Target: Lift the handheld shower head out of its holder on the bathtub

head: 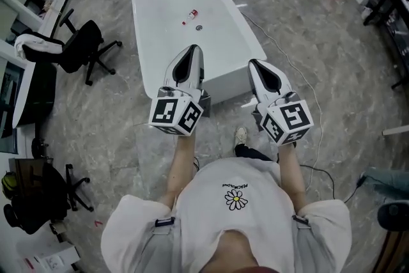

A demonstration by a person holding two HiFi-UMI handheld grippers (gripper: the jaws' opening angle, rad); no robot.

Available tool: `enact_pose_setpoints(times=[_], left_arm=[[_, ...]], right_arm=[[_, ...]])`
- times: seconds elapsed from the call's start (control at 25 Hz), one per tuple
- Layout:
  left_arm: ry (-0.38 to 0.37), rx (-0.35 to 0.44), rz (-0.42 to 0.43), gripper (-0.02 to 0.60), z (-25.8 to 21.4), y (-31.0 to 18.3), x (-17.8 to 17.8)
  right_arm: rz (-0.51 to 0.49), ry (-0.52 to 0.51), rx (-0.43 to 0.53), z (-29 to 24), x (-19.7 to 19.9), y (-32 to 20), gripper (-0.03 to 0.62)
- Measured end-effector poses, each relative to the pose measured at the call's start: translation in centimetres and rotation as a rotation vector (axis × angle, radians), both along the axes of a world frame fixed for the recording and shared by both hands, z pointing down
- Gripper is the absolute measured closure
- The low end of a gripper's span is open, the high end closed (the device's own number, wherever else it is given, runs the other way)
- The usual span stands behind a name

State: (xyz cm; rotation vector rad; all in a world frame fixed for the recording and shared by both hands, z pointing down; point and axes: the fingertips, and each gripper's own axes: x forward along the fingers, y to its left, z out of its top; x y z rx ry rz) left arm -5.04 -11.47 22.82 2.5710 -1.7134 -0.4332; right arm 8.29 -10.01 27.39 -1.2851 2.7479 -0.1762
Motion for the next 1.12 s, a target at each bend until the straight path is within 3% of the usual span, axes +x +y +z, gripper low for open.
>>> enact_pose_setpoints(times=[0.24, 0.56, 1.12], left_arm=[[-0.012, -0.002, -0.033, 0.581, -0.8, -7.3, 0.4], [-0.008, -0.027, -0.059, 0.581, 0.4, -12.8, -0.3], [0.034, -0.028, -0.05, 0.581, 1.3, -29.5, -4.6]], right_arm=[[-0.043, -0.032, -0.023, -0.5, 0.5, -8.8, 0.557], [-0.085, -0.036, -0.044, 0.5, -0.8, -14.3, 0.526], [-0.086, 0.051, -0.069, 1.7, -5.4, -31.5, 0.493]])
